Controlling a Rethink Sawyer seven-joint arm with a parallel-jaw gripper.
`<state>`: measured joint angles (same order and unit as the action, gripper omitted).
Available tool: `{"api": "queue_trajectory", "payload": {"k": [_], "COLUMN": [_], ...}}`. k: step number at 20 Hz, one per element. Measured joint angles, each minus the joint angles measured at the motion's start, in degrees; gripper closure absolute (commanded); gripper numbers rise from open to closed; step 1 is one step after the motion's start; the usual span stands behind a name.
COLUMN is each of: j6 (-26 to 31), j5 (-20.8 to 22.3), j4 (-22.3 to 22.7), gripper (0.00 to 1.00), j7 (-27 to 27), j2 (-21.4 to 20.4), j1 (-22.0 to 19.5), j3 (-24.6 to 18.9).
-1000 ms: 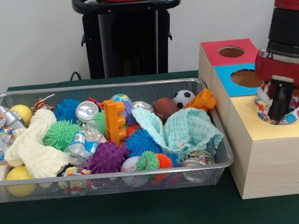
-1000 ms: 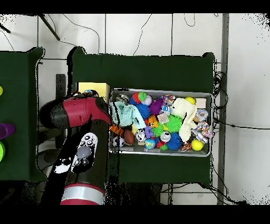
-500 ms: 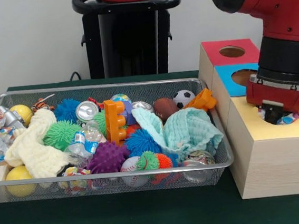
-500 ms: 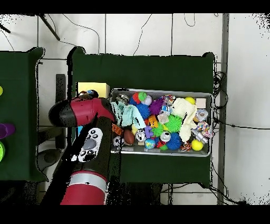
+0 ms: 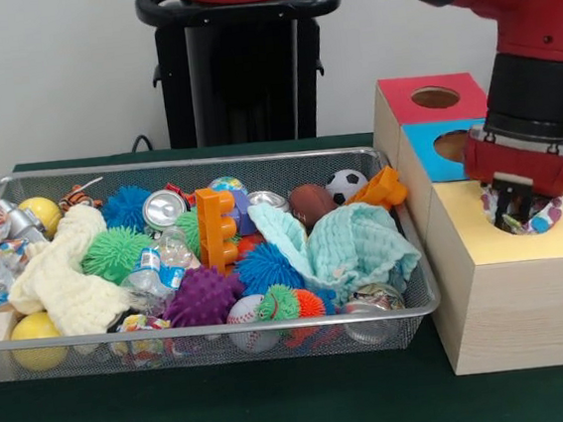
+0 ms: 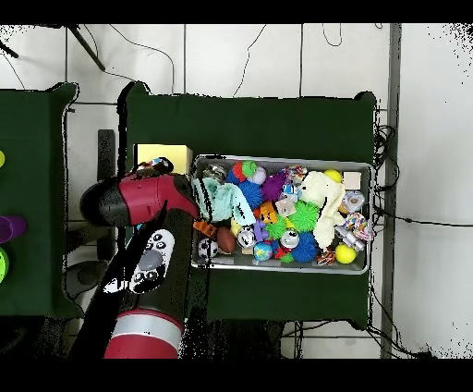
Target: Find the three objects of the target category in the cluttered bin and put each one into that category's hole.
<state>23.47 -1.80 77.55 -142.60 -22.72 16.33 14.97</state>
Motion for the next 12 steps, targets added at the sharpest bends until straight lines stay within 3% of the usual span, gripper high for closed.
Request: {"api": "queue_trajectory", "payload": {"k": [12], "j6": [9.6], "j5": [-0.2], "j4": [3.7], "gripper": [1.0], "j7": [0.0], "j2": [-9.5], "j1": [-2.0], "j3": [-2.4]}}
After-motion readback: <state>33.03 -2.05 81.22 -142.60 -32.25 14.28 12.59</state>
